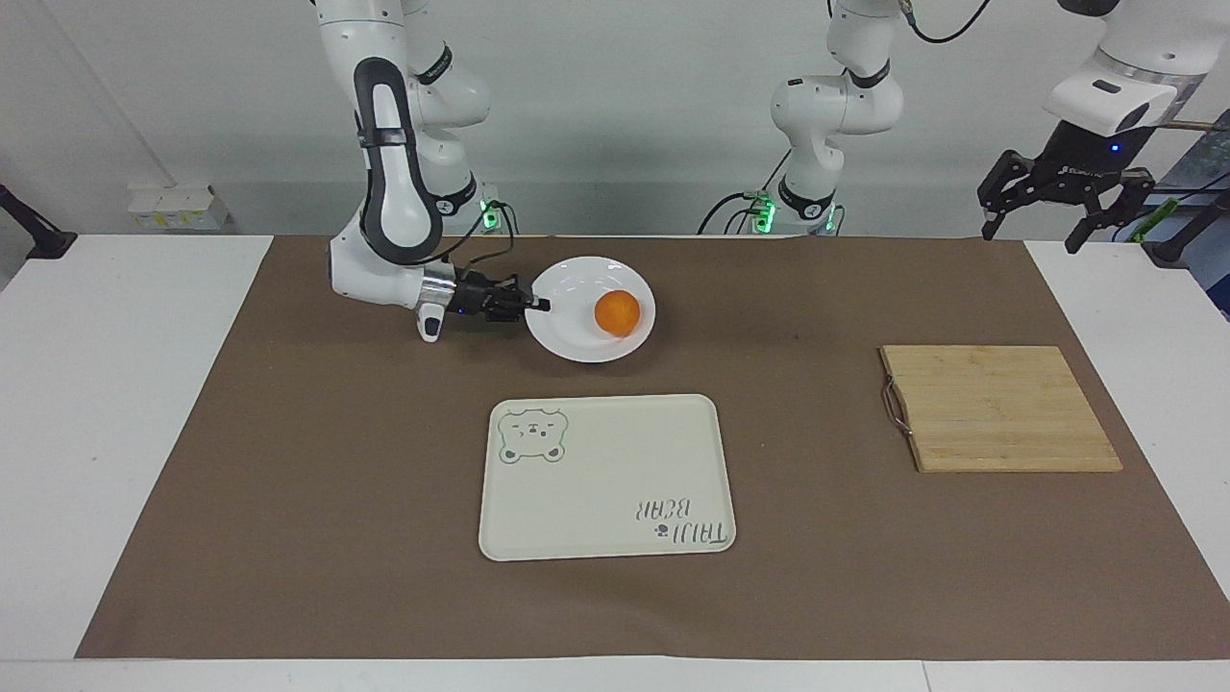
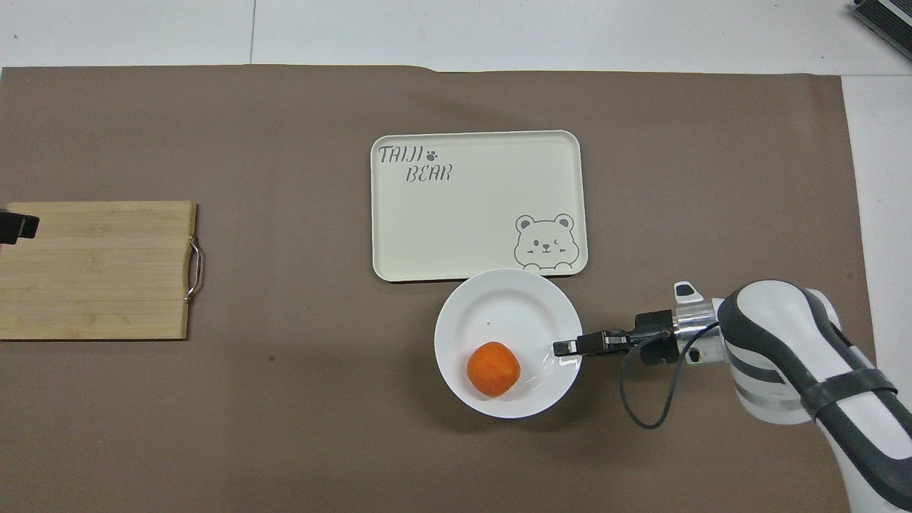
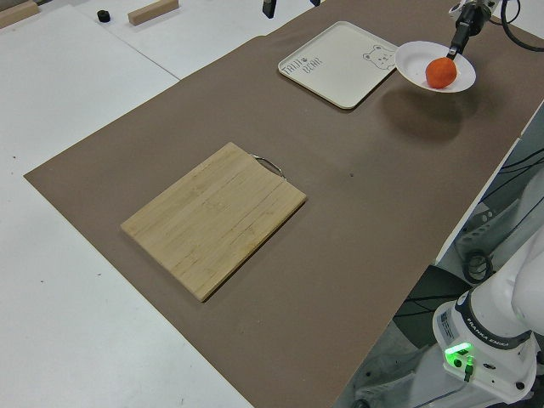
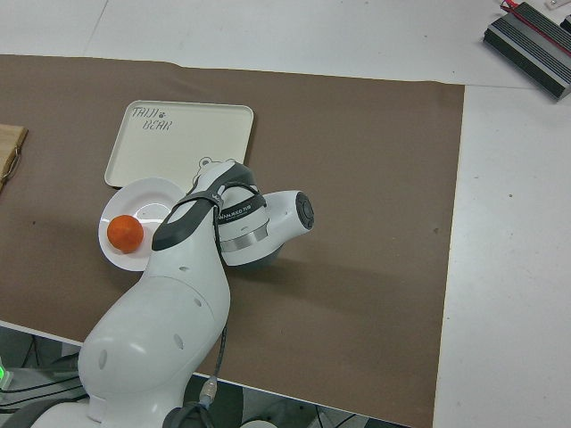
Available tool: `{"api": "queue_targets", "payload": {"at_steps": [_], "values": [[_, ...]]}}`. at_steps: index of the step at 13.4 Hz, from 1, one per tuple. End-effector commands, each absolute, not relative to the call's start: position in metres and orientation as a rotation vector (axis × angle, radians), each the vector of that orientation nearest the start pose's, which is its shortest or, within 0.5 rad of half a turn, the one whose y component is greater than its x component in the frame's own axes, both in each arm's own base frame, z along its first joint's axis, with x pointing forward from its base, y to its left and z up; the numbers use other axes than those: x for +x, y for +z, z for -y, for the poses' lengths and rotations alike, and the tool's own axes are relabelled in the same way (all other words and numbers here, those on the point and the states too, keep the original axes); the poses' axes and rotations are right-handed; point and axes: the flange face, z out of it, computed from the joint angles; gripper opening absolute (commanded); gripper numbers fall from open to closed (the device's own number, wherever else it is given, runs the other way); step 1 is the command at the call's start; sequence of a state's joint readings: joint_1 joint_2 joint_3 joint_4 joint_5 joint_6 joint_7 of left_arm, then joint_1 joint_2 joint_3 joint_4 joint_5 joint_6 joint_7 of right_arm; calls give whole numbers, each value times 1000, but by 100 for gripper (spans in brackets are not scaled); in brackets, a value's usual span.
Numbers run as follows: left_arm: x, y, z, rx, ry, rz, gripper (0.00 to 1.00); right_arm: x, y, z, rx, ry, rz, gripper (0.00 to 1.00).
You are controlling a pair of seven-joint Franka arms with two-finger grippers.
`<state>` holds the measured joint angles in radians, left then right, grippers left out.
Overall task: Place orange and plate with both arms
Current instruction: 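Slide the plate with the orange onto the bear tray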
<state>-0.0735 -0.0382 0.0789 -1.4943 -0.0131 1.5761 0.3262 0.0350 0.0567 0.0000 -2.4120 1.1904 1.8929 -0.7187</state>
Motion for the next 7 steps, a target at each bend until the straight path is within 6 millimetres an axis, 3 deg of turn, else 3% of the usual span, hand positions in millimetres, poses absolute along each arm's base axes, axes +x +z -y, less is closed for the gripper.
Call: {"api": "queue_targets", "payload": {"at_steps": [1, 7], "values": [[539, 686, -4, -3079, -176, -512, 100, 488, 292, -80, -2024, 101, -29, 0], [539, 686, -4, -3079, -176, -512, 100, 555, 307, -86, -2063, 71, -193, 0]]}}
